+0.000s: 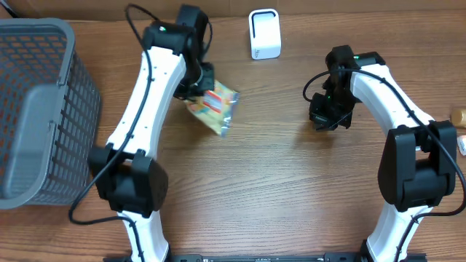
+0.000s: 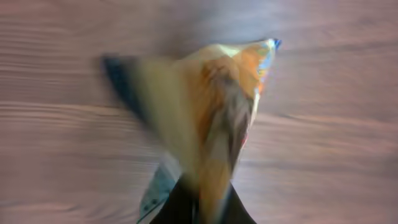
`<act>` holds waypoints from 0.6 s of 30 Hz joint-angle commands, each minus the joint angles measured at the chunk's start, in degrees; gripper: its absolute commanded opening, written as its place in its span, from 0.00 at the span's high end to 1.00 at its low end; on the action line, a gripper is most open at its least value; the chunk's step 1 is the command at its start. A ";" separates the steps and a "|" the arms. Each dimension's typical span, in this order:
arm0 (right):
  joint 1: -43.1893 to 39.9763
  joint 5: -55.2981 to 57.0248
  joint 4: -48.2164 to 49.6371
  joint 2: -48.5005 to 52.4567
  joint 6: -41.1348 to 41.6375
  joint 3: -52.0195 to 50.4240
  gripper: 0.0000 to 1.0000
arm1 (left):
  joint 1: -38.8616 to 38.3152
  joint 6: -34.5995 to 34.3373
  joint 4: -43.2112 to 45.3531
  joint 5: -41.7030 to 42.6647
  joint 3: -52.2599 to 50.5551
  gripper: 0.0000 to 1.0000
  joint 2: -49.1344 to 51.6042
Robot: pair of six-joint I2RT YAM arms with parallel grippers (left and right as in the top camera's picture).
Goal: Scan the item barcode
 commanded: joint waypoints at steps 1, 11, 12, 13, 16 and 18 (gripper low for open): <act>-0.44 1.11 0.09 0.11 -1.11 1.18 0.89 | -0.22 -3.30 -1.99 -14.53 4.02 0.96 -2.58; -0.44 1.11 0.55 0.11 -1.11 1.18 0.89 | -5.01 -5.99 -4.07 -14.73 2.10 0.96 -0.83; -0.44 1.11 0.66 0.11 -1.14 1.18 0.89 | -5.81 -6.10 -3.69 -12.66 1.49 0.96 -0.31; -0.44 1.11 0.68 0.11 -1.11 1.18 0.88 | -6.71 -6.08 -3.13 -10.12 0.63 0.96 0.26; -0.44 0.61 0.68 0.11 -1.11 1.18 0.85 | -8.79 -6.14 -1.22 -8.26 -1.86 0.96 1.79; -0.44 -2.84 1.57 0.11 -1.77 1.16 0.79 | -8.90 -7.76 -1.03 -9.77 -2.10 0.90 2.64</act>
